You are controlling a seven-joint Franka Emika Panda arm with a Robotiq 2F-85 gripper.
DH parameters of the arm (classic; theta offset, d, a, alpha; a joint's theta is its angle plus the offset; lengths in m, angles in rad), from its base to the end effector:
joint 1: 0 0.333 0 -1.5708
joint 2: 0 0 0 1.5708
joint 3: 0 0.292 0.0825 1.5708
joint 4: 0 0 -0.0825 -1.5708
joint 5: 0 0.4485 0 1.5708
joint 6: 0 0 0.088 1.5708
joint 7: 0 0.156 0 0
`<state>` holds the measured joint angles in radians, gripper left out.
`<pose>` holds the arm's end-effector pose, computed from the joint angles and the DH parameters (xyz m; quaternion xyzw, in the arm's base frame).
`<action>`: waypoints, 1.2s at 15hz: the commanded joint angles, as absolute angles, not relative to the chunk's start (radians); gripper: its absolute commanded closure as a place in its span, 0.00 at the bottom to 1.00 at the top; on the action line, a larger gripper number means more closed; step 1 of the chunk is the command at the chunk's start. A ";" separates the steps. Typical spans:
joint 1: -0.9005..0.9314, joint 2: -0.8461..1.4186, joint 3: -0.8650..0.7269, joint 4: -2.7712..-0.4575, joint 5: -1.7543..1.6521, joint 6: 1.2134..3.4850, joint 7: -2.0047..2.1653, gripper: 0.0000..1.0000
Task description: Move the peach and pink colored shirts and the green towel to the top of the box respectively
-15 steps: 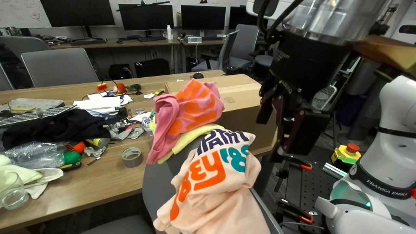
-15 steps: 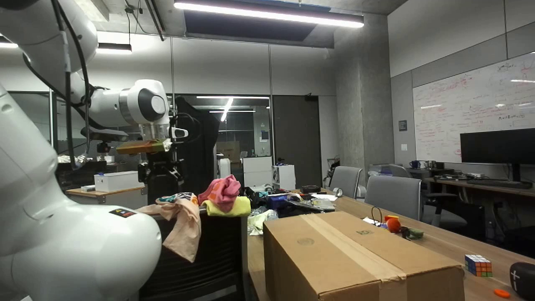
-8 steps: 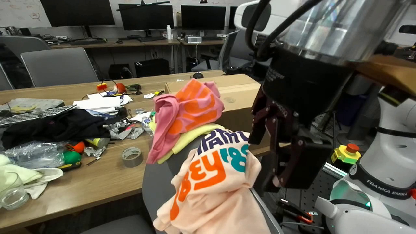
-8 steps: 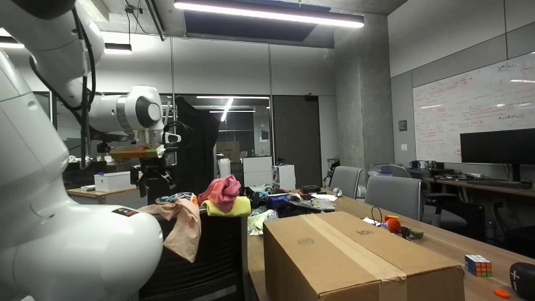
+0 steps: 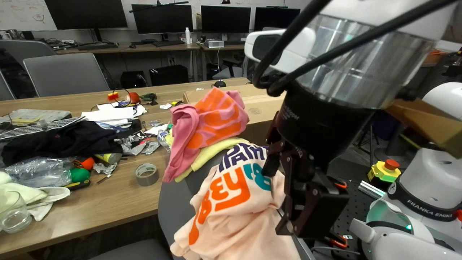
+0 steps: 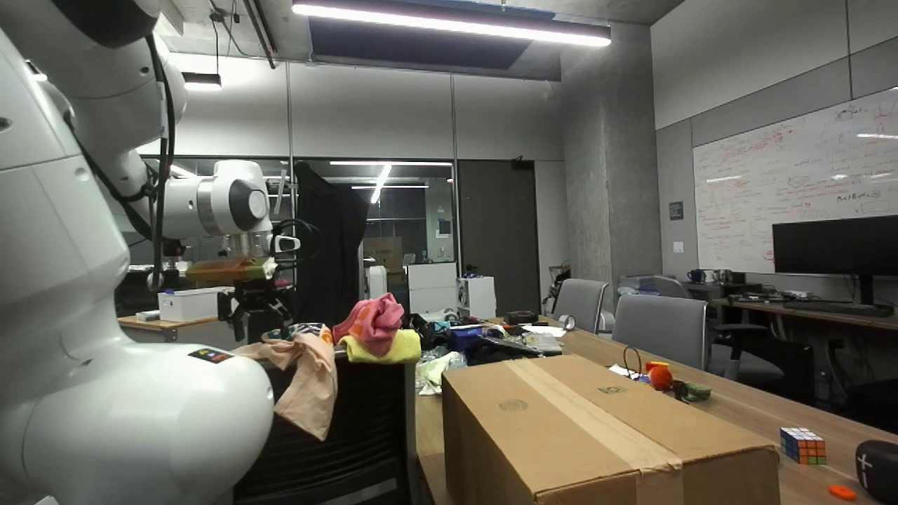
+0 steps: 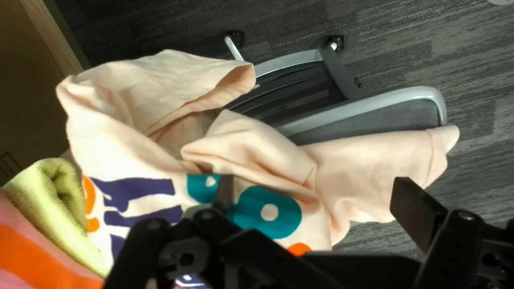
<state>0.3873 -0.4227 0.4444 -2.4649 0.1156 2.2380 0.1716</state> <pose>0.3491 0.3723 0.3470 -0.9549 -0.2826 -0.0911 0.0025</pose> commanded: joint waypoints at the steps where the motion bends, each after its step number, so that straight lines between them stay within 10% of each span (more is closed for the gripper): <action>1: 0.369 -0.395 0.481 -2.465 0.019 2.298 0.228 0.00; 9: 0.344 -0.342 0.511 -2.461 -0.179 2.257 0.314 0.00; 10: 0.347 -0.341 0.510 -2.462 -0.188 2.257 0.313 0.25; 18: 0.358 -0.374 0.512 -2.463 -0.223 2.260 0.309 0.79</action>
<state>0.3581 -0.3581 0.5038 -2.4687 -0.1927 2.2648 0.2888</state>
